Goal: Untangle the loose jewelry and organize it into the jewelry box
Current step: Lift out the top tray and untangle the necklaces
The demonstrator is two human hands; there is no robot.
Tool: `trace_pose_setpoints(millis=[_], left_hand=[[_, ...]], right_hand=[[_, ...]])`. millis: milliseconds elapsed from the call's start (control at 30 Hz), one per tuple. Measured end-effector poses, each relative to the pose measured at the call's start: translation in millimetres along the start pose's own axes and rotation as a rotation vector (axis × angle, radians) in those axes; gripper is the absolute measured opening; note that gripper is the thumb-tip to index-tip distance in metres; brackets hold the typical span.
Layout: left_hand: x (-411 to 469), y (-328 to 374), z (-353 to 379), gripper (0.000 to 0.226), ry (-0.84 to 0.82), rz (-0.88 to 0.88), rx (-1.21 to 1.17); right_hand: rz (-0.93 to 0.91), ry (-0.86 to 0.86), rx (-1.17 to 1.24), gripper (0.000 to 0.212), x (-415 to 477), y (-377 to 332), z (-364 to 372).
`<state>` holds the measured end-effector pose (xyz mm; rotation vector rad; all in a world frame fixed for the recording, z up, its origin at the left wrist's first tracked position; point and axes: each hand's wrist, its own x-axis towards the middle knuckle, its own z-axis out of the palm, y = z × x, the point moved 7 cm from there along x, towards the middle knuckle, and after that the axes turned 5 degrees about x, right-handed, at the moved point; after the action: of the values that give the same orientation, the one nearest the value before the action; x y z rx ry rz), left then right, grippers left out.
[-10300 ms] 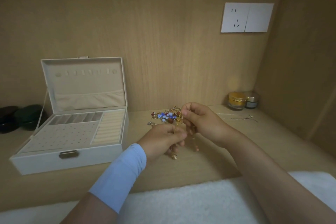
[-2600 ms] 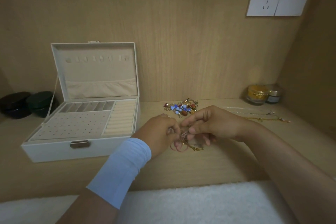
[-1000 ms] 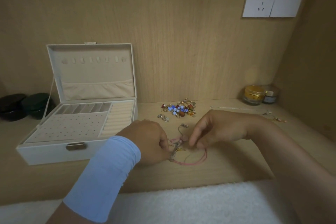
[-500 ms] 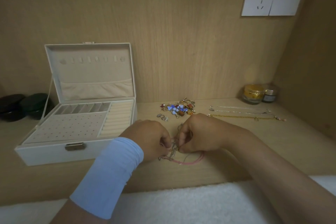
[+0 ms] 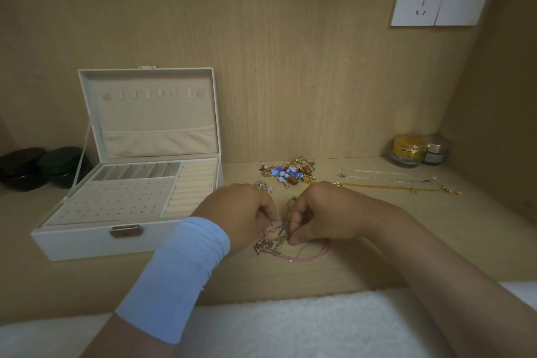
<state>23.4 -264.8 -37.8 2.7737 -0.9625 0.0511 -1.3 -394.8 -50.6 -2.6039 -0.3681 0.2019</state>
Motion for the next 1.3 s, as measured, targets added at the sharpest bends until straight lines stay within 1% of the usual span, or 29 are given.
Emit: trace_pose_setpoints(millis=[167, 233, 300, 333, 433, 467, 500, 633, 733, 933, 1133, 1300], left_hand=[[1, 3, 4, 0.016, -0.009, 0.013, -0.026], [2, 2, 0, 0.017, 0.058, -0.012, -0.083], [4, -1, -1, 0.017, 0.136, -0.055, -0.257], [6, -2, 1, 0.015, 0.139, -0.083, -0.399], [8, 6, 13, 0.015, 0.027, -0.146, -0.899], [8, 8, 15, 0.016, -0.009, -0.151, -0.997], [8, 9, 15, 0.016, -0.039, -0.145, -1.038], [8, 8, 15, 0.015, -0.108, -0.089, -1.054], [7, 12, 16, 0.011, -0.113, -0.054, -1.024], [8, 16, 22, 0.012, -0.132, -0.038, -0.947], [8, 13, 24, 0.016, -0.144, -0.041, -0.921], [7, 6, 19, 0.012, -0.085, -0.068, -0.887]], right_hand=[[-0.006, -0.018, -0.059, 0.005, -1, 0, 1], [-0.010, -0.023, 0.045, 0.007, -2, 2, -1], [-0.007, 0.026, 0.234, 0.008, -3, 5, -9], [-0.014, 0.067, 0.342, 0.008, -4, 5, -15], [-0.043, 0.173, 0.602, 0.015, -9, 2, -30], [-0.045, 0.201, 0.655, 0.018, -9, 2, -34], [-0.052, 0.223, 0.693, 0.020, -10, 2, -37], [-0.060, 0.277, 0.817, 0.022, -11, 7, -42], [-0.077, 0.302, 0.934, 0.022, -10, 6, -45], [-0.085, 0.378, 1.210, 0.018, -9, 7, -54], [-0.080, 0.448, 1.295, 0.012, -7, 12, -58], [-0.035, 0.537, 1.393, 0.011, -7, 22, -61]])
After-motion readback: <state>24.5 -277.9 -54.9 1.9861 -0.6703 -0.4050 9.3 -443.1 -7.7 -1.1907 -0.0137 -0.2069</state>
